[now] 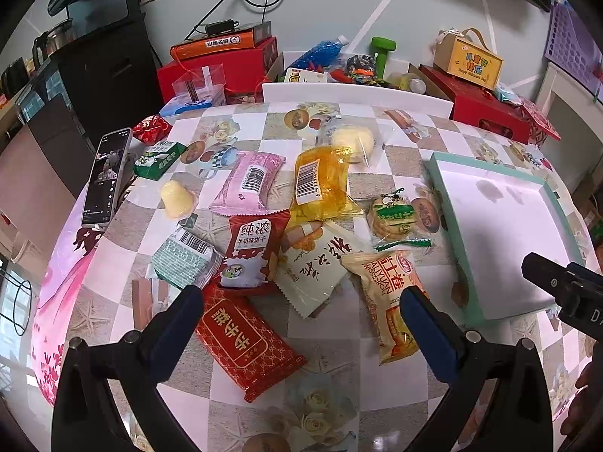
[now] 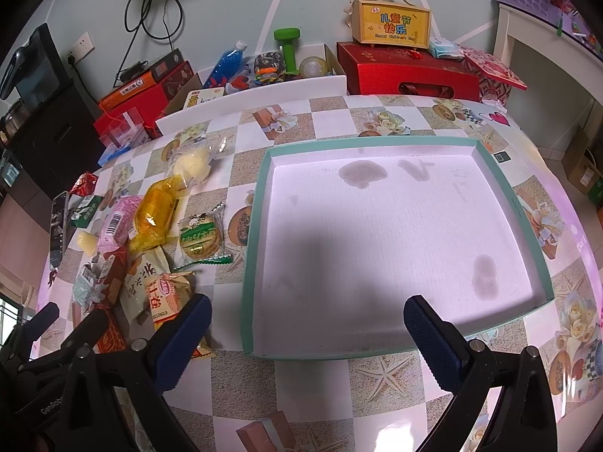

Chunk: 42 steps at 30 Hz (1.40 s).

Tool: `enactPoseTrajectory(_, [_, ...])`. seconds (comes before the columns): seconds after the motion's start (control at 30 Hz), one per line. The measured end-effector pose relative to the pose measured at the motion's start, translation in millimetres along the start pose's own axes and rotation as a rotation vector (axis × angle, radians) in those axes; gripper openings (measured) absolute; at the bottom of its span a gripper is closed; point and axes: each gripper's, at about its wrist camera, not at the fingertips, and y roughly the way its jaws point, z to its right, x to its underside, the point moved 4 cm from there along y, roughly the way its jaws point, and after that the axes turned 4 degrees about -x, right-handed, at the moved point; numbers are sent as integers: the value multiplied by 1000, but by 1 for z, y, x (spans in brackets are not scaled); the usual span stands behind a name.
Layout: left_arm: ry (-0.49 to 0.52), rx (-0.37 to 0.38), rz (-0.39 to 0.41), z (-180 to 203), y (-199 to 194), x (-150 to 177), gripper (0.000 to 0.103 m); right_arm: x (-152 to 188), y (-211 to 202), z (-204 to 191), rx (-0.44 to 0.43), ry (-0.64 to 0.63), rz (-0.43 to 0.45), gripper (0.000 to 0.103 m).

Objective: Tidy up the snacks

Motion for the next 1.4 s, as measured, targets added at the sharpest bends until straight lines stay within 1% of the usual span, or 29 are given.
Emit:
enactPoseTrajectory(0.9, [-28,-22,-35,-6,6,3,103,-1,-2,-1,0,-5,-1,103])
enactPoseTrajectory(1.13, [-100,-27,-63,-26,11,5,103,1,1,-9,0,-30,-13,103])
enactPoseTrajectory(1.2, [-136,-25,-80,-35,13,7,103,2,4,-16,-3,-60,-18,103])
enactPoseTrajectory(1.3, [-181,-25,-100,-46,17,10,103,7,12,-33,-34,-107,-40,103])
enactPoseTrajectory(1.4, [-214,-35,-142,-53,26,15,103,12,18,-50,-47,-163,-53,103])
